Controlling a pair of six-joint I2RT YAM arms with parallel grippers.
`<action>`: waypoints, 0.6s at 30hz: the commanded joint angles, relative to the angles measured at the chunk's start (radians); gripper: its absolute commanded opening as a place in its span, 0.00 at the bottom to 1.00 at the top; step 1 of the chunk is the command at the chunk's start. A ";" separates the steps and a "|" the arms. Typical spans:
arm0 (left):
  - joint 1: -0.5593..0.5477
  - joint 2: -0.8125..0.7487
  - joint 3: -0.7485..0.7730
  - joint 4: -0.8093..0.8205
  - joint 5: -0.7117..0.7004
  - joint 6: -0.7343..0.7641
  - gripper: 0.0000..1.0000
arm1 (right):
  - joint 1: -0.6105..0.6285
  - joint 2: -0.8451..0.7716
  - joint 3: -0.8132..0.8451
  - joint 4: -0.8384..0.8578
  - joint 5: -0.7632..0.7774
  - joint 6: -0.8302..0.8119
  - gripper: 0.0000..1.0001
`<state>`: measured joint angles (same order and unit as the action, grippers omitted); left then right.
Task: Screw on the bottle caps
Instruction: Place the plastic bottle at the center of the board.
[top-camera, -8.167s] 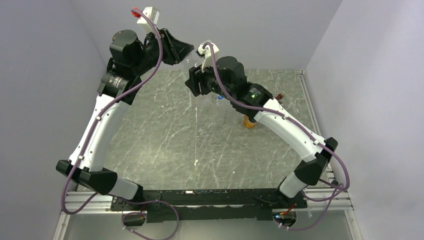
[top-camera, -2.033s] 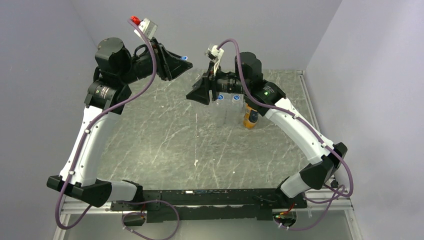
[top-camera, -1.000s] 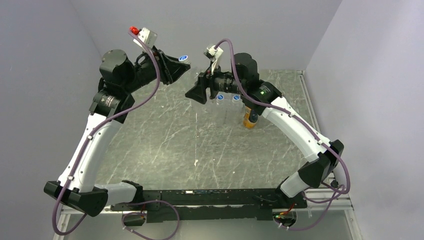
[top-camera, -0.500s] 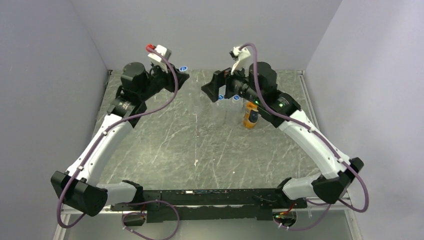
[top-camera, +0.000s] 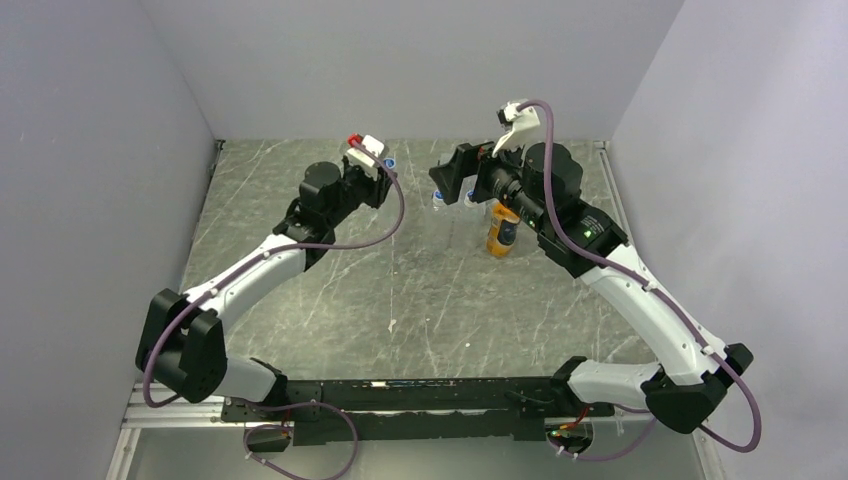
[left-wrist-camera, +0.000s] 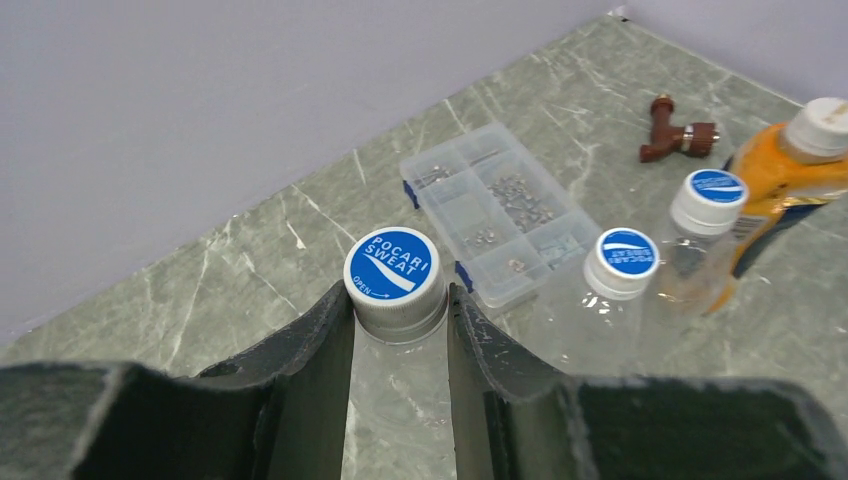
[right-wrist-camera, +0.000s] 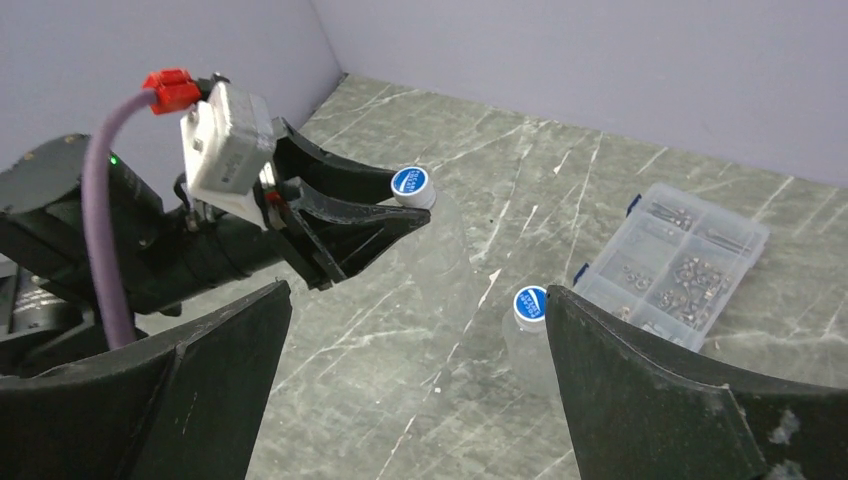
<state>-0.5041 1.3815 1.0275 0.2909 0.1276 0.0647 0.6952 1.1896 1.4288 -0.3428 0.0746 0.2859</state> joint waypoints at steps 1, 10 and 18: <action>-0.018 0.030 -0.069 0.271 -0.089 0.054 0.00 | -0.003 -0.038 -0.021 0.054 0.043 0.010 1.00; -0.043 0.066 -0.190 0.454 -0.168 0.038 0.00 | -0.003 -0.041 -0.038 0.058 0.039 -0.002 1.00; -0.071 0.081 -0.274 0.569 -0.218 0.034 0.00 | -0.004 -0.048 -0.058 0.070 0.029 0.002 1.00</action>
<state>-0.5552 1.4517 0.7689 0.7231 -0.0509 0.0917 0.6952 1.1664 1.3785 -0.3283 0.0963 0.2878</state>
